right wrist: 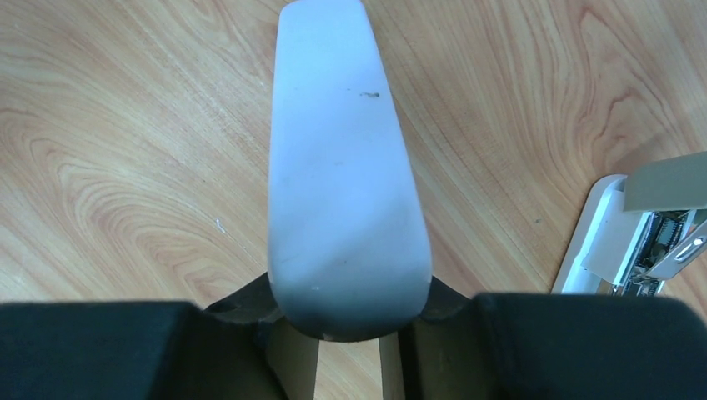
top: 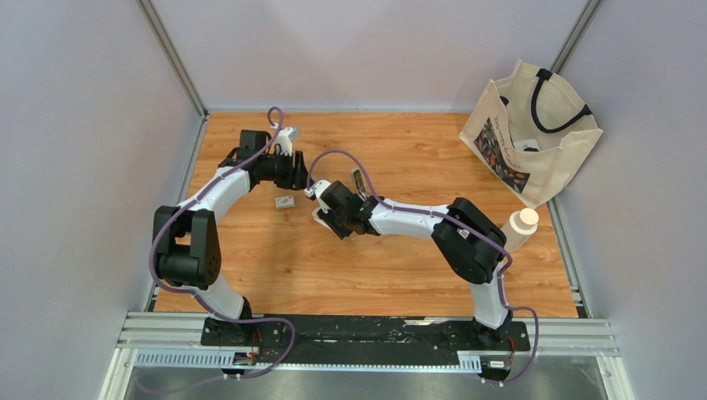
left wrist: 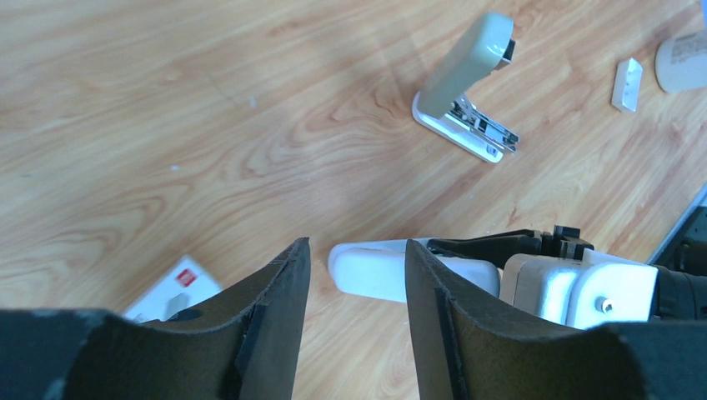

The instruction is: Load the staples into the stapler

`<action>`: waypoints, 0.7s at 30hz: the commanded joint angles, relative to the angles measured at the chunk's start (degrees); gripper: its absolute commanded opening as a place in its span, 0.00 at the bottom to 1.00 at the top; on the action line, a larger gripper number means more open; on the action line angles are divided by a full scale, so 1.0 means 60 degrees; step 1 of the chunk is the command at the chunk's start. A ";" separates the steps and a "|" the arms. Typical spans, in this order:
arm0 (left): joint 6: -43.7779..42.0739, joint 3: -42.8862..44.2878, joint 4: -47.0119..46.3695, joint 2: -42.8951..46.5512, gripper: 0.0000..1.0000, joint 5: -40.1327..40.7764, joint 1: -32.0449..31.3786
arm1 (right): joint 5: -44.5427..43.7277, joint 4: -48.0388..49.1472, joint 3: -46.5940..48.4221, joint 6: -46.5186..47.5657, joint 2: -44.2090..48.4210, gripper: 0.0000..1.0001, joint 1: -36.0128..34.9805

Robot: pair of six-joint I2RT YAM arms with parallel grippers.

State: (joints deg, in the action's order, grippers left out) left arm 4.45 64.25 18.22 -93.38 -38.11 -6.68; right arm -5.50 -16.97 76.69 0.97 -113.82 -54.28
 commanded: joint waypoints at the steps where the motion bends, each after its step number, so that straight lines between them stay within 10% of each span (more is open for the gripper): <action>1: -0.0433 0.0425 0.0259 0.0783 0.55 -0.0123 0.0322 | 0.0184 0.0031 -0.0183 0.0291 0.0673 0.34 0.0023; 21: -0.0360 0.1888 0.0728 0.0214 0.57 -0.0211 0.0147 | 0.0330 -0.0073 -0.1603 0.1537 0.3310 0.42 0.1004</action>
State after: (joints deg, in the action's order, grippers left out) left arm 2.20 70.06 22.50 -90.35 -38.37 -4.69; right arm -3.88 -18.85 68.69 7.62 -98.37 -51.29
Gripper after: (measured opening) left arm 0.556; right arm 0.406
